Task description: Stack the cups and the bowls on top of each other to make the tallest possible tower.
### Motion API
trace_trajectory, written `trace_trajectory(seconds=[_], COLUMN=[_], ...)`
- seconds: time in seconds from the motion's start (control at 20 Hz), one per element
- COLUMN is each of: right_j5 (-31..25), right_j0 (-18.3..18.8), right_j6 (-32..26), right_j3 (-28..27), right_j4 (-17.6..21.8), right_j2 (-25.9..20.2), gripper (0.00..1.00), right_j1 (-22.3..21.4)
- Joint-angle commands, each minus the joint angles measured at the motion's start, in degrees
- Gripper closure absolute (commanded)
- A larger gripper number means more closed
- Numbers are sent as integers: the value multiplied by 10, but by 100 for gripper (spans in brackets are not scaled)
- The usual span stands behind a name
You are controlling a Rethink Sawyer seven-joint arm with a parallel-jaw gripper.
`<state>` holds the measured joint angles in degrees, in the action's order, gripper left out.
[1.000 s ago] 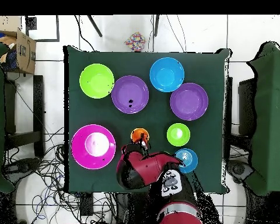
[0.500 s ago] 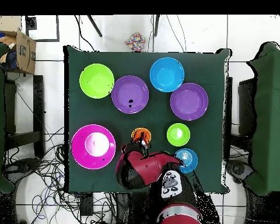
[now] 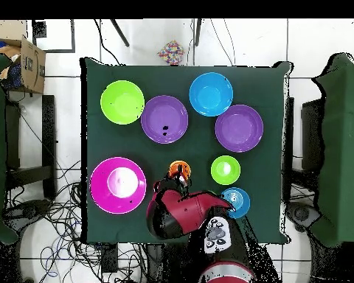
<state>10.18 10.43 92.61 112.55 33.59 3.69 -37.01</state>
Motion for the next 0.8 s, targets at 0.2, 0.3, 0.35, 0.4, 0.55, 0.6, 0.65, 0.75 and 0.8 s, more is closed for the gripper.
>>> trace_trajectory(seconds=[0.2,0.3,0.35,0.4,0.55,0.6,0.65,0.75,0.8], right_j5=[-55,-58,-60,-62,-73,-76,-78,-82,-84], right_j0=[-8,-8,-7,-7,-3,-2,-1,0,0], right_j6=[74,74,73,73,71,71,71,70,70], right_j3=[-17,-14,-13,-13,-7,-6,-4,-2,-1], right_j4=[-23,-24,-23,-24,-25,-25,-25,-26,-27], right_j2=[-47,-47,-48,-49,-56,-57,-59,-61,-62], gripper=[0,0,0,0,0,0,0,0,0], right_j1=[0,-5,-8,-10,-18,-19,-19,-21,-21])
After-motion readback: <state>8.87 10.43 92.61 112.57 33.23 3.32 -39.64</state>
